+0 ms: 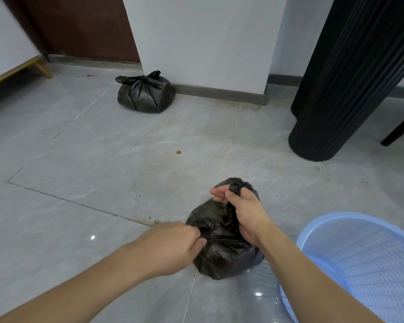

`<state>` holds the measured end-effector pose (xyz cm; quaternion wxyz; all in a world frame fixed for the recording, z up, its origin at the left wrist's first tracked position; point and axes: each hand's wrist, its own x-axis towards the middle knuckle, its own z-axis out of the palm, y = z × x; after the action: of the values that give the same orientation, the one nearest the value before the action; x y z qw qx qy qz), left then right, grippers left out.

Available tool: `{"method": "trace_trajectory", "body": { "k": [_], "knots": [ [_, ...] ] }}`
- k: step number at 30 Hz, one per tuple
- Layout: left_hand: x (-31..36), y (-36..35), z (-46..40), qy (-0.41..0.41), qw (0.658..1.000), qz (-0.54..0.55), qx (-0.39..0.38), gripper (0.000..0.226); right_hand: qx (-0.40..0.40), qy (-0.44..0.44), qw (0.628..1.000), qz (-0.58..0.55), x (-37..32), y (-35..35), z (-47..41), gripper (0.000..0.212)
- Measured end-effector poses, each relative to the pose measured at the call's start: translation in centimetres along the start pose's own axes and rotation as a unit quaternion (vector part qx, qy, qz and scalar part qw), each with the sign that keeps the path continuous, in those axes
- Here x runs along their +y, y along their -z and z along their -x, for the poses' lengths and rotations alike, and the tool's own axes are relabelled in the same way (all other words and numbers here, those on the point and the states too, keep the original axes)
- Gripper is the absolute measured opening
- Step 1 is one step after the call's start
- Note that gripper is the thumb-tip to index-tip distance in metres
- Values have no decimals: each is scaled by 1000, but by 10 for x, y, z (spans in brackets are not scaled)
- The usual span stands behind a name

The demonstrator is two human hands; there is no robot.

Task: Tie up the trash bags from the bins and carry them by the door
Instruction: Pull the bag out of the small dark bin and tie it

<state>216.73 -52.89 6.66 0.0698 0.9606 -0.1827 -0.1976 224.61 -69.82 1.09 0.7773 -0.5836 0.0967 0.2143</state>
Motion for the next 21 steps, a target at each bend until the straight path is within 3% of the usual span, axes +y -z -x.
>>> {"method": "trace_trajectory", "body": {
  "k": [3,7,11,13,17,21],
  "knots": [
    [-7,13,7,6,996,-75,49,29,-5,-19,998,-67,-10,-4,0,38],
    [-11,32,17,-41,983,-123,133,22,20,-63,956,-286,-30,0,-7,53],
    [-14,47,22,-72,969,-157,176,20,-52,-84,916,-390,-38,-3,-3,59],
    [-17,56,23,-85,965,-159,189,18,-89,-99,921,-366,-35,-10,0,57],
    [-27,68,23,-76,969,-140,189,23,-125,-131,965,-188,-22,-23,4,51],
    [-31,68,27,-90,971,-126,182,21,-170,-150,969,-102,-11,-30,4,60]
  ]
}}
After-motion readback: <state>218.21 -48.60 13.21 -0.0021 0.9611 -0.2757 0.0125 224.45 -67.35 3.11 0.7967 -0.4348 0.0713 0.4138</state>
